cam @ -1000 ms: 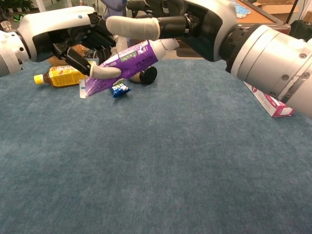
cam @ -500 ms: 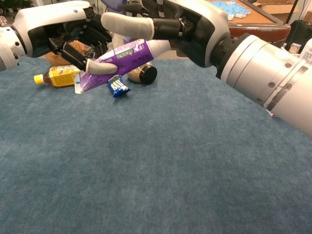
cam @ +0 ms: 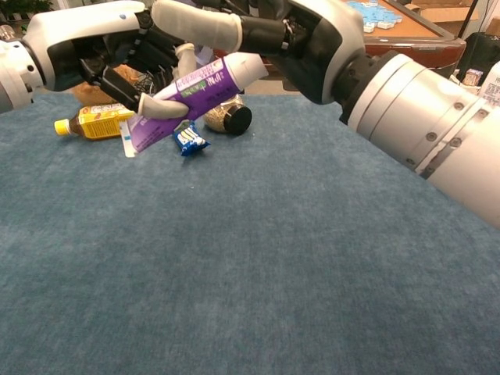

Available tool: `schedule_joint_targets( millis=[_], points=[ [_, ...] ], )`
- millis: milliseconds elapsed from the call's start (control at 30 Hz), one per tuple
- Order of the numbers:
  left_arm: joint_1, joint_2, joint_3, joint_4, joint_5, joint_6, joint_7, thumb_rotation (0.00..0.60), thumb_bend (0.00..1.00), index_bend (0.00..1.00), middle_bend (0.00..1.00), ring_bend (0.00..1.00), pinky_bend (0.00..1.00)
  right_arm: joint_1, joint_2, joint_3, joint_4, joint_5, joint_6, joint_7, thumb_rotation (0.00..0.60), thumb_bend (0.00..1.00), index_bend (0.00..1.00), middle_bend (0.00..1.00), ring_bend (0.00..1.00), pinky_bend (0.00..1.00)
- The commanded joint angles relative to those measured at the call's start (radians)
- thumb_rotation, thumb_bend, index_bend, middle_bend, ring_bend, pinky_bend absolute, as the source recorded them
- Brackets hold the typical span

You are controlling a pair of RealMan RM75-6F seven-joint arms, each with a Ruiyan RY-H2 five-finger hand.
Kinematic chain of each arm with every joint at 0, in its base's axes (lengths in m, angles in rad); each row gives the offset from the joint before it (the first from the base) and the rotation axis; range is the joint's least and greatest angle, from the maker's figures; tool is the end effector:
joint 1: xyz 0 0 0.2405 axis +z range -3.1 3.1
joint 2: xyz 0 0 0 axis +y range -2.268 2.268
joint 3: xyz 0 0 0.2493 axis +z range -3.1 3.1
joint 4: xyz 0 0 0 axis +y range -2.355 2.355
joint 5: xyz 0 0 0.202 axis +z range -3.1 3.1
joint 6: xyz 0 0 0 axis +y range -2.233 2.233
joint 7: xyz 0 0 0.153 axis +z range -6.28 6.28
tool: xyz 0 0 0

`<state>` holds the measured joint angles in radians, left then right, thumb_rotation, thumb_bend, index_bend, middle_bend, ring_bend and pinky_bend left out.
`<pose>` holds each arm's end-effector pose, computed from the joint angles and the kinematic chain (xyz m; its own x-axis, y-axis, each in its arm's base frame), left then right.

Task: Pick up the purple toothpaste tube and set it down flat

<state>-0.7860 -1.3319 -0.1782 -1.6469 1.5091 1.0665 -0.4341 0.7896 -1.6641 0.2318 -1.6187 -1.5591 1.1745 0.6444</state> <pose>-0.0762 0.3316 0.0558 -0.0189 0.4020 0.9155 0.7970 -0.5467 0.2565 -0.0126 -0.2928 -0.0022 -0.4047 -0.5940 0.6952 -0.5681 -0.4325 -0.7002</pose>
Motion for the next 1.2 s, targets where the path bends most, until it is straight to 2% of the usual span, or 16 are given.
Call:
schedule_joint_targets(
  millis=[33,800,1200],
  points=[
    [-0.001,0.001,-0.001,0.000,-0.001,-0.001,-0.004,0.600,0.45,0.56,0.65,0.52,0.49,0.001,-0.001,-0.002,0.000,-0.004,0.002,0.001,0.476,0.00,0.00,0.00,0.00,0.00],
    [0.008,0.008,-0.002,0.013,0.018,0.036,-0.015,0.600,0.45,0.56,0.65,0.52,0.49,-0.008,0.025,-0.021,-0.027,-0.027,0.028,0.009,0.475,0.00,0.00,0.00,0.00,0.00],
    [0.025,0.014,0.030,0.048,0.062,0.065,-0.006,0.600,0.45,0.56,0.65,0.52,0.49,-0.036,0.114,-0.001,-0.041,-0.042,0.084,0.017,0.476,0.00,0.00,0.00,0.00,0.00]
  ],
)
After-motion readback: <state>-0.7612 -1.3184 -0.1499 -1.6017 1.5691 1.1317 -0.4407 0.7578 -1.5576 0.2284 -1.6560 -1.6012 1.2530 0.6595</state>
